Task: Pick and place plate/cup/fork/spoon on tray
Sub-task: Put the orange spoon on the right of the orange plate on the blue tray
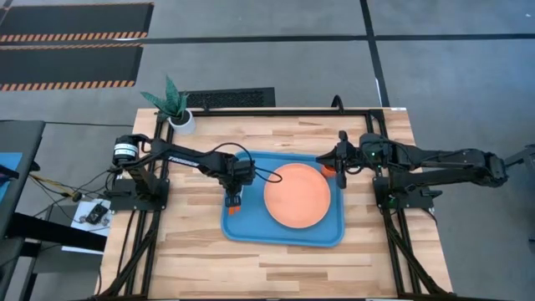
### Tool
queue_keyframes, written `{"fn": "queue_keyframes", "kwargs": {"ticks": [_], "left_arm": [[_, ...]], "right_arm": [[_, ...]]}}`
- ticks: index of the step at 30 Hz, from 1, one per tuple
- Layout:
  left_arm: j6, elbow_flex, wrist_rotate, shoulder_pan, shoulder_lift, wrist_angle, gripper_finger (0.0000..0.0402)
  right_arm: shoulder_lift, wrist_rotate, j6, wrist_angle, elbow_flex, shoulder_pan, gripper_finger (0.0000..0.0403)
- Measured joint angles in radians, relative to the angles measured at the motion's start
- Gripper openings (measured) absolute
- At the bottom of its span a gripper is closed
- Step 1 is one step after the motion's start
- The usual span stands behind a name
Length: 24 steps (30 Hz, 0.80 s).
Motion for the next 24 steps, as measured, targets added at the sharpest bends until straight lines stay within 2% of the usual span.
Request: {"fn": "queue_keyframes", "kwargs": {"ticks": [12,21,24], "left_arm": [[-0.018,0.027,0.063,0.0,0.0,0.004,0.0],[-0.034,0.028,0.019,0.0,0.001,-0.016,0.0],[-0.033,0.025,0.042,0.0,0.011,-0.014,0.0]], "right_arm": [[0.0,0.001,-0.007,0.0,0.0,0.003,0.0054],[0.0,0.002,-0.007,0.0,0.0,0.003,0.0054],[0.0,0.002,-0.007,0.0,0.0,0.003,0.0054]]}}
